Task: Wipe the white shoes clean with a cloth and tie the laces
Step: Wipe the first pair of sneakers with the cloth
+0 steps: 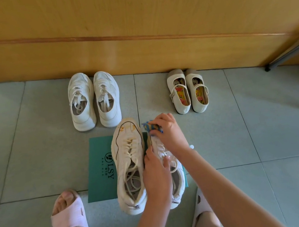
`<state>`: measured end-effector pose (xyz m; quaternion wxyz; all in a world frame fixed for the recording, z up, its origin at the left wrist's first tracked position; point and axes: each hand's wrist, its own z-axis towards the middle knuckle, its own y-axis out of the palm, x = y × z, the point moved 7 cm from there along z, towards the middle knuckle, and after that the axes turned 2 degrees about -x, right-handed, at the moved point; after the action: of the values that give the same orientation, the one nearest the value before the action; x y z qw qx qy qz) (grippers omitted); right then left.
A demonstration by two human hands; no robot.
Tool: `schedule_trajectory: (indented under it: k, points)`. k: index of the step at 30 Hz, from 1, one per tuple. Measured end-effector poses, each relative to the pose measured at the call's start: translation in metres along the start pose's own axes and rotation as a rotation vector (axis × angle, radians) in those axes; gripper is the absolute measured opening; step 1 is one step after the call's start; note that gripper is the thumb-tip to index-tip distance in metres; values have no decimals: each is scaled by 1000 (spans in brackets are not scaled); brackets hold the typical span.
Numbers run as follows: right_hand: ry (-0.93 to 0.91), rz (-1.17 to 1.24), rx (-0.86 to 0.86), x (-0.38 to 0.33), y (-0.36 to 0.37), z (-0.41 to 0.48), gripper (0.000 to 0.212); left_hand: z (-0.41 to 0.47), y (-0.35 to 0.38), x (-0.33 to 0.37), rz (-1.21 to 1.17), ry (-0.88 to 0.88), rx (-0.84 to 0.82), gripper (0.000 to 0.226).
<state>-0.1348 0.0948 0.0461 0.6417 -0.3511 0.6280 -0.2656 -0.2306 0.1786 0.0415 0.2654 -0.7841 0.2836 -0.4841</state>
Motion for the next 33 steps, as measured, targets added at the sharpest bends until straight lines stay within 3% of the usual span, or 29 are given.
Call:
schedule_trajectory:
  k: [6,9,21,30,33]
  points:
    - [300,127,223,45,-25,6,20,0,-1,-2,-57,-25,-18,58]
    - [490,269,229,66,-25,-7,20,0,0,-3,-83,-39,-30,57]
    - [405,187,96,51,-18,-31,26,0,-2,-2,-79,-45,-14,52]
    - [636,330,164,81,-28,-60,8,-1,-2,-3,-91,-36,-18,55]
    - [700,442,229,83,-22,-62,12,-1,-2,-2,-84,-25,-17,55]
